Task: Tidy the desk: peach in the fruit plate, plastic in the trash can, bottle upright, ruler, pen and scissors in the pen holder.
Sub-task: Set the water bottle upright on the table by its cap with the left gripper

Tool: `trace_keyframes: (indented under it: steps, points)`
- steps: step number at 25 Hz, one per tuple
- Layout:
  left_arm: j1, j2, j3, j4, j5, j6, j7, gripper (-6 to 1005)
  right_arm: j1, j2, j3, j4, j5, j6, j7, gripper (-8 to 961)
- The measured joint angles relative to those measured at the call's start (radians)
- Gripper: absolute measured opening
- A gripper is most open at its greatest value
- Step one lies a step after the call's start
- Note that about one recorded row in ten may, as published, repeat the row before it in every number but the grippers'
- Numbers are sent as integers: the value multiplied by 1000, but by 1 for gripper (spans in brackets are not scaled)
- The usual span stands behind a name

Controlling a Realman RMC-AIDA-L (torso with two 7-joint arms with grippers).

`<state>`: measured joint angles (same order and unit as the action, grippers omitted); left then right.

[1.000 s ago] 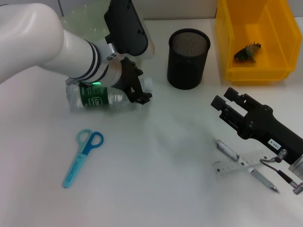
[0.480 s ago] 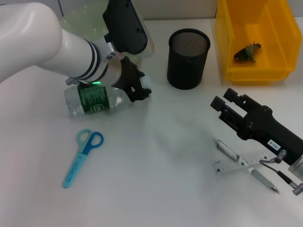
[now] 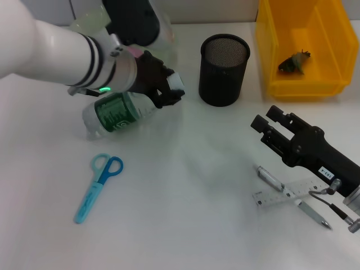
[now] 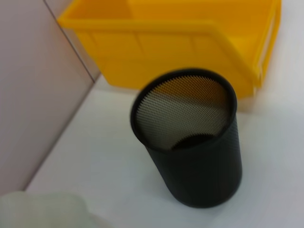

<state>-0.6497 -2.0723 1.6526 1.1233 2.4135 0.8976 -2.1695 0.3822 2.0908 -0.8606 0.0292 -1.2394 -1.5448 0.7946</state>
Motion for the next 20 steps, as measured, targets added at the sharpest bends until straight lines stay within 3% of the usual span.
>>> trace_keyframes:
  steps: [9, 12, 13, 16, 20]
  points:
    - [155, 0, -51, 238, -5, 57, -8, 444, 3, 0, 0, 13, -1, 0, 0, 574]
    - [155, 0, -51, 238, -5, 57, -8, 443, 3, 0, 0, 14, -1, 0, 0, 574]
    - [205, 0, -58, 301, -8, 56, -11, 443, 3, 0, 0, 15, -1, 0, 0, 574]
    - [225, 0, -70, 323, -24, 55, -12, 443, 3, 0, 0, 17, -1, 0, 0, 574]
    - [256, 1, -144, 332, -132, 72, -5, 443, 8, 0, 0, 17, -1, 0, 2, 574]
